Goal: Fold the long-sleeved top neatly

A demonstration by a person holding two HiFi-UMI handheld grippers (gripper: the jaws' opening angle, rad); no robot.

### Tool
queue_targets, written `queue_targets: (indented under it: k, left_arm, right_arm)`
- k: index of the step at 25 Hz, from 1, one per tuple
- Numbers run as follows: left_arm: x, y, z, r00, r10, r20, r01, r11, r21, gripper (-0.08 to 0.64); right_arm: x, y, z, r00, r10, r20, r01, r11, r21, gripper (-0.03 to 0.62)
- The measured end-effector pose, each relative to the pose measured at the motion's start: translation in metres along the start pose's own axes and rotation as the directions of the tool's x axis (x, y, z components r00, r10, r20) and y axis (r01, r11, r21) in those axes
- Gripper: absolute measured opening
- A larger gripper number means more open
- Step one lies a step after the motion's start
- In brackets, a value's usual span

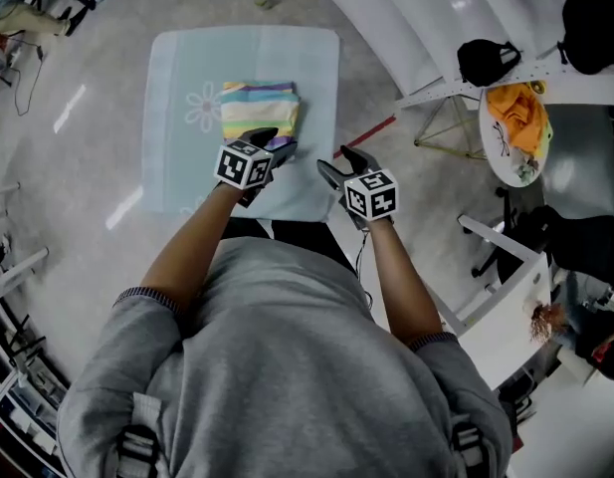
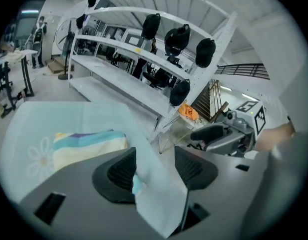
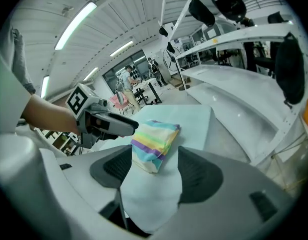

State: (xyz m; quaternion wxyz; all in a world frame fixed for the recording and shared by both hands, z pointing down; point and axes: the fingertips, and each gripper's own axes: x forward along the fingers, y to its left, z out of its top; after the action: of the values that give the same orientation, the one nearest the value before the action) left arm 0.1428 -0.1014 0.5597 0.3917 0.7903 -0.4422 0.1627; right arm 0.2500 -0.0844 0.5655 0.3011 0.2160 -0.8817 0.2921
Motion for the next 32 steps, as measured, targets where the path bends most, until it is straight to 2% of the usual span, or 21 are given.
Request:
queue_targets:
  k: [3,5,7,11,13,16,21,24,28,30,32]
  left_arm:
    - [-0.048,0.004,0.008,0.998,0.006,0.061,-0.012,0.995,0.104,0.267]
    - [-0.081,0.009,0.014,0.995,0.011,0.099,-0.030,0.980,0.196,0.267]
    - [-0.112,0.014,0.022,0.991,0.003,0.133,-0.037,0.967,0.250,0.267]
    - [-0.168,0.025,0.041,0.973,-0.021,0.228,-0.038,0.967,0.253,0.262]
    - [-0.195,0.028,0.051,0.958,-0.034,0.285,-0.041,0.967,0.253,0.223]
    - [-0.230,0.024,0.063,0.939,-0.076,0.335,-0.027,0.956,0.292,0.185]
    - [-0.285,0.009,0.078,0.906,-0.173,0.387,0.014,0.924,0.382,0.127]
    - [-0.311,-0.001,0.083,0.889,-0.219,0.403,0.018,0.894,0.448,0.082]
    - [-0.341,-0.017,0.091,0.850,-0.291,0.438,0.023,0.853,0.521,0.017]
    - [-0.350,-0.024,0.093,0.843,-0.317,0.435,0.036,0.840,0.542,0.015]
    - [-0.357,-0.031,0.093,0.838,-0.337,0.429,0.057,0.837,0.545,0.015]
  right_arm:
    - [0.005,0.028,0.020,0.999,0.002,0.037,-0.001,1.000,-0.021,0.307]
    - [0.008,0.050,0.032,0.998,0.001,0.056,0.001,0.999,-0.041,0.311]
    - [0.012,0.073,0.045,0.997,-0.003,0.076,0.008,0.998,-0.056,0.316]
    - [0.012,0.123,0.073,0.988,-0.017,0.152,0.030,0.996,-0.088,0.316]
    - [0.009,0.150,0.088,0.978,-0.020,0.208,0.043,0.993,-0.108,0.316]
    - [-0.003,0.189,0.113,0.950,-0.035,0.312,0.080,0.988,-0.131,0.306]
    - [-0.028,0.245,0.151,0.880,-0.066,0.469,0.147,0.980,-0.137,0.272]
    - [-0.041,0.272,0.166,0.847,-0.078,0.525,0.177,0.974,-0.141,0.258]
    - [-0.057,0.299,0.174,0.810,-0.091,0.579,0.212,0.967,-0.144,0.219]
    - [-0.065,0.308,0.178,0.793,-0.102,0.600,0.232,0.962,-0.142,0.192]
    - [-0.071,0.316,0.179,0.782,-0.108,0.614,0.256,0.953,-0.159,0.172]
